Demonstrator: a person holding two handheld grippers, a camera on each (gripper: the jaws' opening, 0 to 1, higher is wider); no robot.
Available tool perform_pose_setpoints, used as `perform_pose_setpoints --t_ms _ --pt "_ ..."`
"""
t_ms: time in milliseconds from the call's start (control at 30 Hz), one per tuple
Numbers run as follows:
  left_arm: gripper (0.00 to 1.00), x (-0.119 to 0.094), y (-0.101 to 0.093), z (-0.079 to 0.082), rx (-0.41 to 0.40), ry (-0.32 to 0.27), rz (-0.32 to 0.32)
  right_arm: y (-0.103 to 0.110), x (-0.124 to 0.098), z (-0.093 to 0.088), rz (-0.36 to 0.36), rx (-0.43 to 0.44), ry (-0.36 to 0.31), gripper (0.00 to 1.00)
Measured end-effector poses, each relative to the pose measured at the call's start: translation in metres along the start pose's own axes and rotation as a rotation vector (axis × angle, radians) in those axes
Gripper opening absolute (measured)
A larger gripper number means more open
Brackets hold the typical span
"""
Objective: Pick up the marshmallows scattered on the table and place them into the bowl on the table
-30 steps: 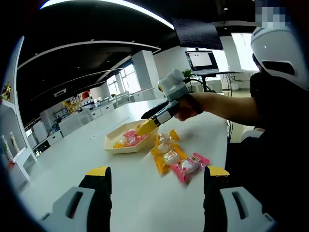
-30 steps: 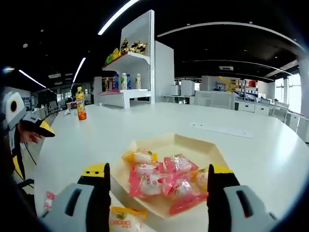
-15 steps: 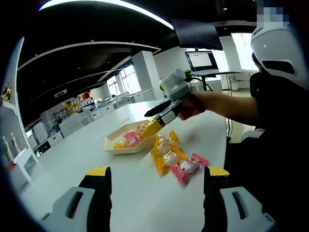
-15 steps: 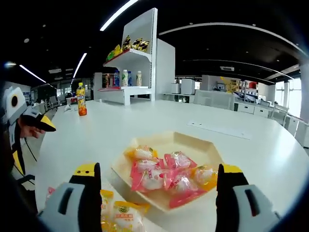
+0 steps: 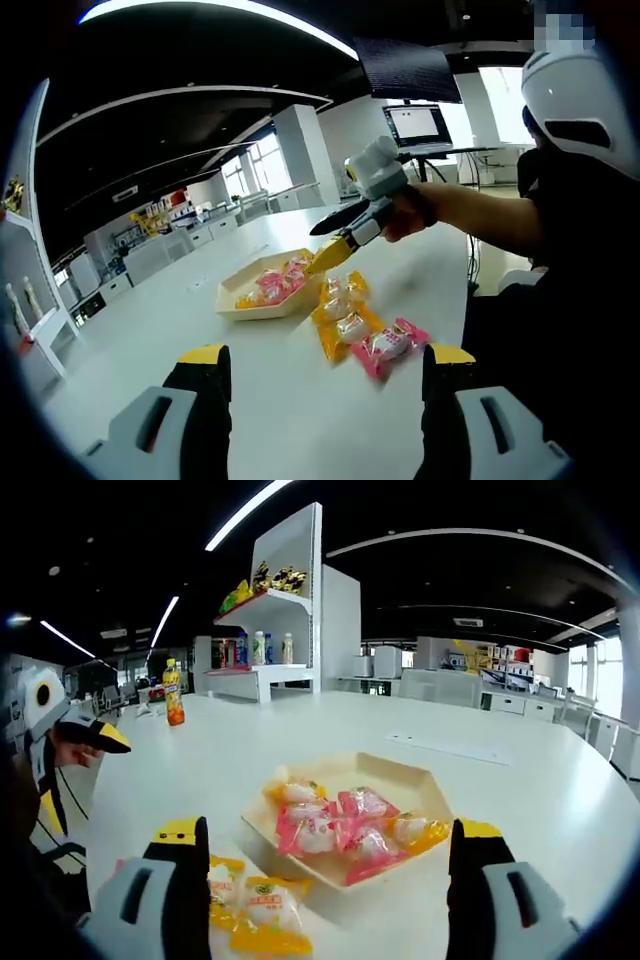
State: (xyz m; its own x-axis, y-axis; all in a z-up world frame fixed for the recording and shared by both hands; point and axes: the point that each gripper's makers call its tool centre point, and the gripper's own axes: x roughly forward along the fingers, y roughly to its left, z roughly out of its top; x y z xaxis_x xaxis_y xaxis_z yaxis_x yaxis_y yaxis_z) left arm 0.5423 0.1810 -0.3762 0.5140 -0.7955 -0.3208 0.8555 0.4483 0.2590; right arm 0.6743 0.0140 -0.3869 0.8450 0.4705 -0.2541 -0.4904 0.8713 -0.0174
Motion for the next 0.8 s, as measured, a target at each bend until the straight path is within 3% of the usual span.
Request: perform_pose_setpoints --t_ms 267,500,800 --pt "0.77 -0.002 -0.003 0.002 0.004 0.002 0.002 -0.003 -0.032 -0.002 -0.025 0.008 -0.014 0.97" --pt "0.77 -0.002 -0.006 0.001 0.008 0.006 0.003 0.003 -0.062 -0.001 0.022 0.078 -0.043 0.97" --pt "0.77 0.001 -0.011 0.002 0.009 -0.002 -0.004 -0.012 -0.094 -0.009 -0.006 0.112 -0.049 0.97"
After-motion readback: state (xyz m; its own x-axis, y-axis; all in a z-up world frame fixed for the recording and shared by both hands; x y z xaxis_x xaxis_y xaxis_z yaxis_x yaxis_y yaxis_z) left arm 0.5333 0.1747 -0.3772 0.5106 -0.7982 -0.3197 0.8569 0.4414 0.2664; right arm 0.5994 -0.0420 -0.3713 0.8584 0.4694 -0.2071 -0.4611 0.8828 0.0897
